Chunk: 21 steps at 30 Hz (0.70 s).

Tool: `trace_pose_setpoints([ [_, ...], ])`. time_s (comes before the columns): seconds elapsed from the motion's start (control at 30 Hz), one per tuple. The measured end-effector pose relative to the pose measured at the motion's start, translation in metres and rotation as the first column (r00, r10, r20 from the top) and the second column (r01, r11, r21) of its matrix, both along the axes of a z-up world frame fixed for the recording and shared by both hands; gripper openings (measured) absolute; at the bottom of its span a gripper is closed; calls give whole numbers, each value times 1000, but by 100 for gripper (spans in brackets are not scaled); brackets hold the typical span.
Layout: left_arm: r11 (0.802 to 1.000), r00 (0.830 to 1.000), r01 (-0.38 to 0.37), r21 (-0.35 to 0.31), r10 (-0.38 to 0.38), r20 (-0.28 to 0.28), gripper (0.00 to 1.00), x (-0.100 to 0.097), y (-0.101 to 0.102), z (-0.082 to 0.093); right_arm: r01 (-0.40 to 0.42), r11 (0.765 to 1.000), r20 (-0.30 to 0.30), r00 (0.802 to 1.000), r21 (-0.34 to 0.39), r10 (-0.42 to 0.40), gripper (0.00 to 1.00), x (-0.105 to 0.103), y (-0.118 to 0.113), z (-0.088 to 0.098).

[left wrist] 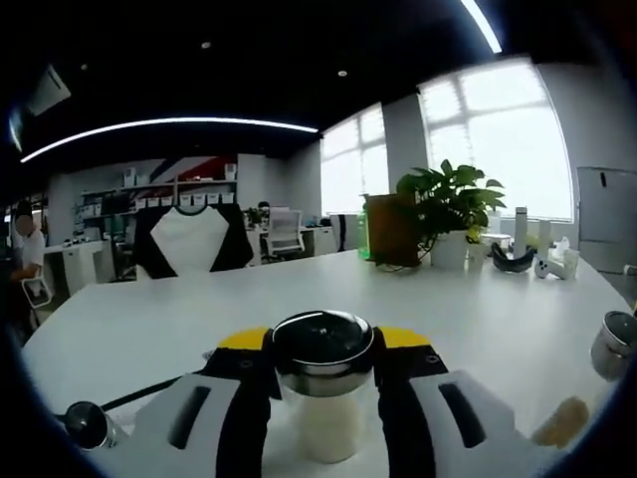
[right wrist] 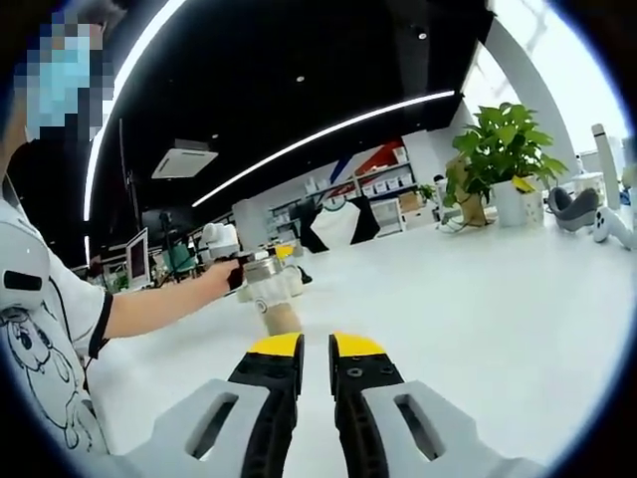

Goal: Rotate the seasoning bottle until the label or dispensing opening points toward the visible target arrow and the bottle remains upright within the marked orientation range

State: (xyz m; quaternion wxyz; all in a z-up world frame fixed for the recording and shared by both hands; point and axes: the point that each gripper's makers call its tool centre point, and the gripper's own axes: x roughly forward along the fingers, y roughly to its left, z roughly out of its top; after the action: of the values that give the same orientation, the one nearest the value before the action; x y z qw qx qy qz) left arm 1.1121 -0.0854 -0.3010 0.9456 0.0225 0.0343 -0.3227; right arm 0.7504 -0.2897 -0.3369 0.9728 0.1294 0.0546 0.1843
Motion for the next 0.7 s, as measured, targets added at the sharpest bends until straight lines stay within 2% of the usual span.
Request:
trace_pose_setpoints([
  [0.57,1000,1000,0,1,0,22,41,-4,-3,0,24,1000,-5,1000,14,-24,5,-5,-8,-4],
  [0.7,1000,1000,5,9,-5,2,40,-10,-8,0,26,1000,0,1000,12,-26,5,-6,-8,-2],
])
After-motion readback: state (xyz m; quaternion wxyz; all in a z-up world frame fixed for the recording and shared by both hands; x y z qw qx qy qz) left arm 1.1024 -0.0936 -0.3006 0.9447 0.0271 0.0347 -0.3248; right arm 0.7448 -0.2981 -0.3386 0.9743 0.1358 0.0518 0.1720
